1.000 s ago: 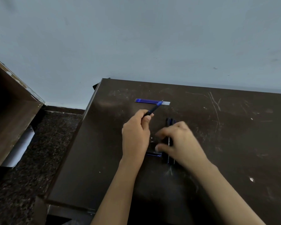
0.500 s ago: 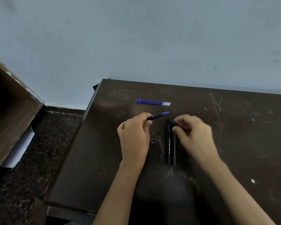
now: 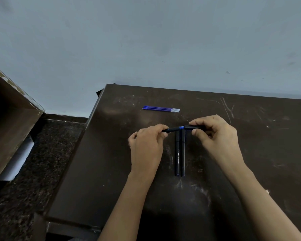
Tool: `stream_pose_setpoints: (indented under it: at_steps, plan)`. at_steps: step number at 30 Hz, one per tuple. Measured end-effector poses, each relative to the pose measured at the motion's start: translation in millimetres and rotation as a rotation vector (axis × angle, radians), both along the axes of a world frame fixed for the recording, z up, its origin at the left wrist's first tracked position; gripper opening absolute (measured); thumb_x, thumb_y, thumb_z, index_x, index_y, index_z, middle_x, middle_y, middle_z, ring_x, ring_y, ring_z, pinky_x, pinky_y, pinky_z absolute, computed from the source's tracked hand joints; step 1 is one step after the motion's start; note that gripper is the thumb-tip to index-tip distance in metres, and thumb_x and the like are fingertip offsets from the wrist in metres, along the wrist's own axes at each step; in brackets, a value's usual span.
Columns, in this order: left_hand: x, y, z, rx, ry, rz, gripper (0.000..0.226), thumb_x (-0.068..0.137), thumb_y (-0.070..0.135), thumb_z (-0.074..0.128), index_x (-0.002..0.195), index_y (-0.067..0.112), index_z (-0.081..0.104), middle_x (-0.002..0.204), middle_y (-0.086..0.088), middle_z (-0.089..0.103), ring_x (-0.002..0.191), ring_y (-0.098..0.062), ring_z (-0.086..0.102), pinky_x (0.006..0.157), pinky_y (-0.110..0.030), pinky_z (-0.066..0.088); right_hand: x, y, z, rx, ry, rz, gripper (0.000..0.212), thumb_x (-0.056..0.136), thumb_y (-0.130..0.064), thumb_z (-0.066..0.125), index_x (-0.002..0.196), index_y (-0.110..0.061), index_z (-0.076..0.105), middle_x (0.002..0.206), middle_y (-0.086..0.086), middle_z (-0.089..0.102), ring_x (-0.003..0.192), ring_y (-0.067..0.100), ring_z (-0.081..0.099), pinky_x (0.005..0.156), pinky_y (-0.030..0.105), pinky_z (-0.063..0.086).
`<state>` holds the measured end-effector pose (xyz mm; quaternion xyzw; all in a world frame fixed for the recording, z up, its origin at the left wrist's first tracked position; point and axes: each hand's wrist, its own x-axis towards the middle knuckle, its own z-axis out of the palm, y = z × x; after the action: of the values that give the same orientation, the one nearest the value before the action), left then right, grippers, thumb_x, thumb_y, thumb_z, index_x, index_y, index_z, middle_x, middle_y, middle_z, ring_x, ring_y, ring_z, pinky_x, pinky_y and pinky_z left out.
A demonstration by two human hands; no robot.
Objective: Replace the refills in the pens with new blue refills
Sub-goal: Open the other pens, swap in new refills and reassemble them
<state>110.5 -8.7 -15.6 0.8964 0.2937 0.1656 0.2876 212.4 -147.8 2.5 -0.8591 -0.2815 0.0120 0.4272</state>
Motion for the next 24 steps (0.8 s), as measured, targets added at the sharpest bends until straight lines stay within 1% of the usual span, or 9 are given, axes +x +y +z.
stream_pose_setpoints:
  at_steps: [3, 6, 10, 12, 15, 18, 19, 21, 24]
  plan:
    - [0.6, -0.1, -1.8, -0.108, -0.005, -0.116, 0.018, 0.092, 0.028, 0.053, 0.104, 0.032, 0.066, 0.075, 0.018, 0.058, 0.079, -0.004, 0.054, 0.087, -0.042, 0.048, 1.0, 0.9, -0.8, 0.002, -0.051, 0.050, 0.025, 0.077, 0.002, 0.070, 0.090, -0.019, 0.074, 0.090, -0.006, 0.063, 0.086, -0.015, 0.052, 0.072, -0.001, 0.037]
    - [0.2, -3.9, -5.9, -0.259, -0.017, -0.280, 0.019, 0.093, 0.031, 0.047, 0.098, 0.029, 0.066, 0.079, 0.010, 0.068, 0.077, -0.006, 0.063, 0.074, -0.035, 0.052, 0.2, 3.1, -2.1, -0.020, -0.060, 0.181, 0.023, 0.078, 0.003, 0.067, 0.087, -0.018, 0.074, 0.088, -0.006, 0.066, 0.089, -0.005, 0.057, 0.075, 0.002, 0.039]
    - [3.3, -11.9, -7.7, -0.227, -0.017, -0.306, 0.019, 0.093, 0.034, 0.048, 0.088, 0.026, 0.065, 0.075, 0.010, 0.067, 0.071, -0.003, 0.062, 0.070, -0.032, 0.052, -4.7, 7.3, -4.3, -0.032, -0.005, 0.227, 0.020, 0.083, 0.000, 0.060, 0.081, -0.017, 0.070, 0.081, -0.004, 0.067, 0.081, 0.007, 0.058, 0.068, 0.008, 0.041]
    - [5.0, -14.4, -6.5, -0.210, -0.039, -0.289, 0.017, 0.093, 0.034, 0.050, 0.087, 0.027, 0.064, 0.073, 0.012, 0.067, 0.068, -0.002, 0.061, 0.068, -0.028, 0.051, -2.5, 7.2, -2.9, -0.056, 0.004, 0.226, 0.018, 0.085, -0.003, 0.058, 0.084, -0.018, 0.068, 0.083, -0.003, 0.066, 0.080, 0.005, 0.057, 0.068, 0.010, 0.042]
    - [5.3, -12.6, -4.3, -0.209, -0.039, -0.294, 0.017, 0.093, 0.035, 0.050, 0.090, 0.029, 0.066, 0.073, 0.013, 0.068, 0.068, 0.000, 0.060, 0.067, -0.022, 0.049, -0.3, 4.6, -0.6, -0.106, -0.003, 0.267, 0.017, 0.089, -0.005, 0.055, 0.095, -0.017, 0.064, 0.091, -0.004, 0.065, 0.078, -0.004, 0.055, 0.067, 0.005, 0.038]
    - [2.7, -6.5, -1.0, -0.237, -0.016, -0.334, 0.019, 0.093, 0.034, 0.049, 0.092, 0.029, 0.068, 0.074, 0.013, 0.070, 0.062, 0.007, 0.057, 0.061, -0.015, 0.041, -0.9, 0.1, 1.1, -0.132, 0.058, 0.307, 0.020, 0.092, -0.008, 0.051, 0.109, -0.017, 0.056, 0.103, -0.007, 0.059, 0.085, -0.005, 0.054, 0.071, 0.002, 0.036]
    - [1.9, -5.0, 0.4, -0.256, -0.014, -0.348, 0.019, 0.094, 0.034, 0.050, 0.091, 0.029, 0.068, 0.073, 0.013, 0.070, 0.059, 0.009, 0.055, 0.059, -0.013, 0.037, -0.2, -1.8, 2.3, -0.141, 0.069, 0.310, 0.020, 0.092, -0.008, 0.052, 0.110, -0.017, 0.054, 0.102, -0.007, 0.057, 0.084, -0.006, 0.053, 0.071, 0.002, 0.036]
    - [1.0, -3.4, 1.9, -0.271, -0.022, -0.358, 0.017, 0.093, 0.034, 0.053, 0.092, 0.030, 0.070, 0.072, 0.014, 0.071, 0.058, 0.010, 0.054, 0.059, -0.011, 0.035, 2.5, -4.9, 5.6, -0.149, 0.068, 0.308, 0.015, 0.090, -0.009, 0.056, 0.103, -0.015, 0.056, 0.088, -0.009, 0.056, 0.072, -0.008, 0.052, 0.065, 0.003, 0.035]
    - [0.9, -4.4, 1.5, -0.235, -0.026, -0.339, 0.017, 0.091, 0.036, 0.056, 0.097, 0.030, 0.071, 0.074, 0.016, 0.071, 0.070, 0.004, 0.062, 0.068, -0.021, 0.048, 5.0, -7.0, 8.7, -0.159, 0.074, 0.309, 0.009, 0.086, -0.009, 0.063, 0.091, -0.016, 0.062, 0.070, -0.014, 0.056, 0.061, -0.006, 0.051, 0.056, 0.006, 0.035]
